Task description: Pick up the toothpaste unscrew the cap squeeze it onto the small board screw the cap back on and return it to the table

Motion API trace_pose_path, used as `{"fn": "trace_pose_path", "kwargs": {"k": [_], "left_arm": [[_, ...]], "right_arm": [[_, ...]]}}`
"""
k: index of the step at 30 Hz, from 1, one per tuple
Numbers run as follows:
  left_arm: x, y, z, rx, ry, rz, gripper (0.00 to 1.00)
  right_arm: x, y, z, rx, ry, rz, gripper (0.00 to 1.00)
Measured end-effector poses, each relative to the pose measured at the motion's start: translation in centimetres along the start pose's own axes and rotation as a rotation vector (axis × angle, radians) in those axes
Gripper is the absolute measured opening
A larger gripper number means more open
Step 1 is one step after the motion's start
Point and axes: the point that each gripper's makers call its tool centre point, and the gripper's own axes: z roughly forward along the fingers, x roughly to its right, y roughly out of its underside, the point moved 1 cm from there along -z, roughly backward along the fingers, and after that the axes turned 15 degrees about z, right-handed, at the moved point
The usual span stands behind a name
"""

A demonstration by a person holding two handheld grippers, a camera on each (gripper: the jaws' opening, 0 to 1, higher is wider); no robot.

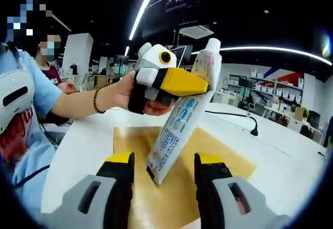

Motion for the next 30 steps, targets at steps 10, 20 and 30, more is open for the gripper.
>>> {"fn": "trace_pose_path", "kwargs": {"k": [10, 20, 30], "left_arm": [[1.4, -0.1, -0.3, -0.014, -0.014, 0.052, 0.02], [1.6, -0.4, -1.1, -0.023, -0.144, 0.104, 0.02], [2.0, -0.5, -1.4, -0.033, -0.255, 0.175, 0.02]], "right_arm": [[0.5, -2.7, -2.2, 0.145, 0.06, 0.023, 0.58], [-0.3, -3.6, -3.5, 0.164, 0.075, 0.002, 0.62], [-0.4, -6.3, -6.0, 0.215, 0.17, 0.085, 0.59]]}}
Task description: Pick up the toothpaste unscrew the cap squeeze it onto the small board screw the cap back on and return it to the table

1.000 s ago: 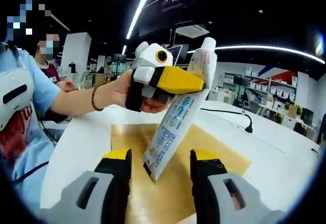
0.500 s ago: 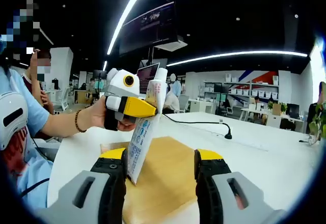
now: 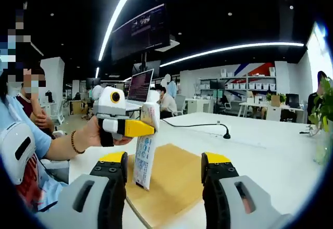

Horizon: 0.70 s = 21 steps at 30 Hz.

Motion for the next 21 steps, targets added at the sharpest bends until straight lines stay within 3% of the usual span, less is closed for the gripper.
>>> {"fn": "trace_pose_path", "kwargs": {"k": [3, 5, 7, 9, 13, 16, 21], "left_arm": [[0.1, 0.0, 0.0, -0.014, -0.056, 0.027, 0.02], [0.4, -0.1, 0.0, -0.022, -0.085, 0.027, 0.02], [0.2, 0.1, -0.3, -0.051, -0.142, -0.007, 0.02], [0.7, -0.2, -0.3, -0.053, -0.167, 0.051, 0.02], [1.2, -0.2, -0.2, -0.06, -0.225, 0.076, 0.02], [1.4, -0.3, -0.1, -0.066, -0.245, 0.089, 0.02], [1.3, -0.3, -0.3, -0.073, -0.302, 0.112, 0.02]], "right_arm": [[0.3, -1.7, -0.7, 0.052, 0.038, -0.042, 0.59], [0.1, -2.3, -0.9, 0.046, 0.036, -0.04, 0.56], [0.2, -2.2, -1.1, 0.015, 0.069, -0.033, 0.47], [0.0, -2.8, -1.1, 0.031, 0.085, -0.031, 0.44], [-0.4, -4.3, -1.1, 0.06, 0.114, -0.048, 0.41], [-1.4, -5.4, -0.9, 0.091, 0.091, -0.045, 0.25], [-2.4, -6.0, 0.2, 0.098, 0.076, -0.044, 0.28]]}}
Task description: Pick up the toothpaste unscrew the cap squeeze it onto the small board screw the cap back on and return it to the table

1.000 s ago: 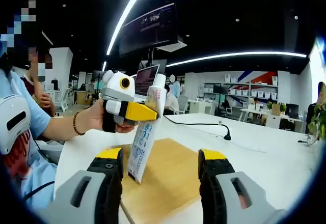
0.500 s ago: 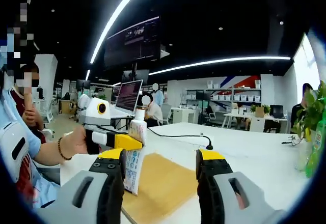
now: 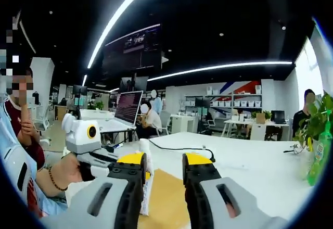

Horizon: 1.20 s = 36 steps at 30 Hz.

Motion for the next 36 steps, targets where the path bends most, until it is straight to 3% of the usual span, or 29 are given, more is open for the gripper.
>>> {"fn": "trace_pose_path", "kwargs": {"k": [4, 12, 17, 24, 36], "left_arm": [[0.2, -0.1, 0.0, 0.031, -0.017, 0.005, 0.02], [0.2, -0.2, 0.0, 0.011, -0.071, 0.043, 0.02], [0.6, -0.2, 0.0, 0.011, -0.074, 0.068, 0.02], [1.2, -0.3, 0.2, -0.002, -0.082, 0.097, 0.02], [1.0, -0.2, 0.1, -0.007, -0.112, 0.126, 0.04]], "right_arm": [[-1.2, -0.6, 1.1, 0.045, -0.027, 0.049, 0.27], [-2.3, 0.0, 3.4, 0.017, -0.007, 0.034, 0.29], [-2.1, 0.2, 4.3, 0.002, 0.003, 0.052, 0.25], [-2.6, 0.7, 4.7, -0.024, -0.016, 0.046, 0.11], [-2.6, 0.6, 4.7, 0.029, 0.003, 0.061, 0.1]]}}
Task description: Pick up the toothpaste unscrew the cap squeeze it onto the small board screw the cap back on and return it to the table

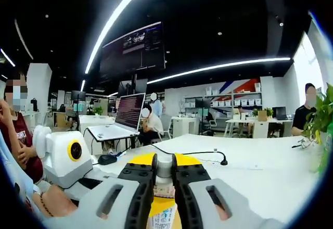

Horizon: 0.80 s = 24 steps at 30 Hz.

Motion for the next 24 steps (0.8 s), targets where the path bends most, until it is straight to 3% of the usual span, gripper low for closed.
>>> {"fn": "trace_pose_path", "kwargs": {"k": [3, 8, 14, 17, 24], "left_arm": [[0.1, -0.01, 0.18, -0.001, 0.017, -0.014, 0.07], [-0.28, -0.27, 0.08, 0.002, 0.005, 0.007, 0.04], [-0.26, -0.37, 0.37, -0.016, 0.037, 0.006, 0.02], [-0.21, -0.25, 0.4, -0.02, 0.042, 0.009, 0.02], [0.68, -0.37, 0.36, 0.005, 0.101, 0.02, 0.01]], "right_arm": [[-0.38, 0.07, 0.07, 0.002, -0.017, 0.029, 0.1], [-0.69, 0.15, 0.05, -0.005, -0.019, -0.004, 0.1], [-0.7, 0.19, 0.13, 0.004, -0.015, 0.001, 0.1], [-0.58, 0.22, 0.07, 0.044, -0.016, 0.011, 0.09], [-0.84, 0.08, -0.31, 0.055, -0.032, -0.009, 0.09]]}}
